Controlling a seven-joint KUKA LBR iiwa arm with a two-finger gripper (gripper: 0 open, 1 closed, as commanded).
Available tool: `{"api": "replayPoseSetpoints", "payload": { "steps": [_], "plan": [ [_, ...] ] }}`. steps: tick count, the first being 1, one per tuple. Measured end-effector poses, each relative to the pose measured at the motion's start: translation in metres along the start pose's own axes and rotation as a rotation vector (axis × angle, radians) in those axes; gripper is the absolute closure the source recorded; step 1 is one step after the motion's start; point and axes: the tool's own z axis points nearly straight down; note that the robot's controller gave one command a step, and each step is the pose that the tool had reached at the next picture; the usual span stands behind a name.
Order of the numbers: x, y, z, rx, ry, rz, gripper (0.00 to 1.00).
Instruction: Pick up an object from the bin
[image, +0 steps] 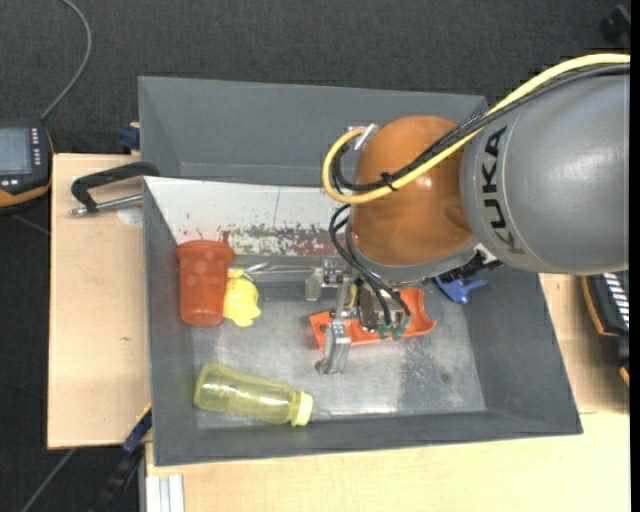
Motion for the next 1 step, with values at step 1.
{"api": "replayPoseSetpoints", "payload": {
  "steps": [1],
  "plan": [
    [-0.0018,-0.0007,-0.0047,-0.002,-0.009,0.003,0.00]
  ]
}}
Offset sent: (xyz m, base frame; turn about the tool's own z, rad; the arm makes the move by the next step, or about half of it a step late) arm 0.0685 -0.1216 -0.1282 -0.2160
